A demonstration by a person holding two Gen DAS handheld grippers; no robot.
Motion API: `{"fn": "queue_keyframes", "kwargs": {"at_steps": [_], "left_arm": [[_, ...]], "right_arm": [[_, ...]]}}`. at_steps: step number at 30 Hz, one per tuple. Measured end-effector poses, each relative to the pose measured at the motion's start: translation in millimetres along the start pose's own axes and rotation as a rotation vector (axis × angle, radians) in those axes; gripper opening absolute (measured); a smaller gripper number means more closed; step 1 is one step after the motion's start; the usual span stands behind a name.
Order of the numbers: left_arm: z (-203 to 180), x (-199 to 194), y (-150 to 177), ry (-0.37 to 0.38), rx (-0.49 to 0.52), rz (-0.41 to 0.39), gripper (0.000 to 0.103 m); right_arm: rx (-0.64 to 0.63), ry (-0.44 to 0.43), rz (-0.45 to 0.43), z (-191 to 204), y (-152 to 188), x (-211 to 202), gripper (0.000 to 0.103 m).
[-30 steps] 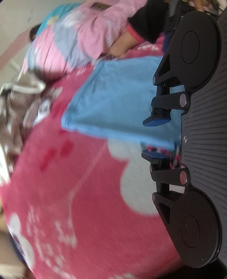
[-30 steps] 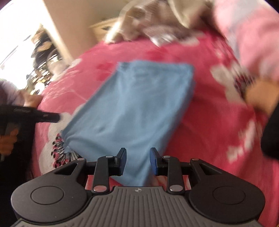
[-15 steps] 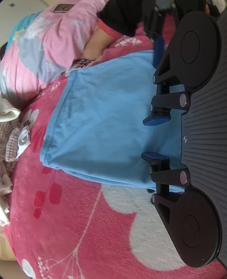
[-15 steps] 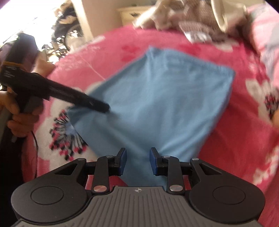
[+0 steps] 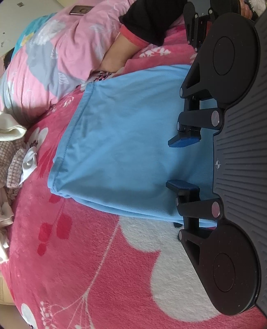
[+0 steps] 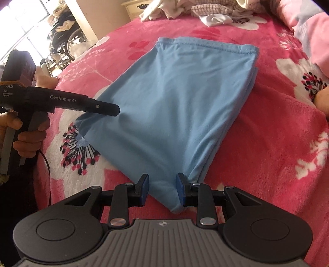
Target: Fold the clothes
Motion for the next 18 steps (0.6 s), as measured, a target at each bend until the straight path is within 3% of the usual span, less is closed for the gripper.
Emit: {"fn": "queue_keyframes", "kwargs": {"at_steps": [18], "left_arm": [[-3.6,1.1,-1.1,-0.003,0.019,-0.002,0.040]], "right_arm": [[0.071,0.008,0.036,-10.6,0.9,-8.1,0.031]]}}
Point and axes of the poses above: each gripper's, at about its wrist camera, not at the fingertips, and x roughly the way its jaws point, z to its left, y to its underside, the point moved 5 cm from there along x, roughly the way its jaws point, and after that the axes turned 12 degrees about x, right-handed, at the moved point
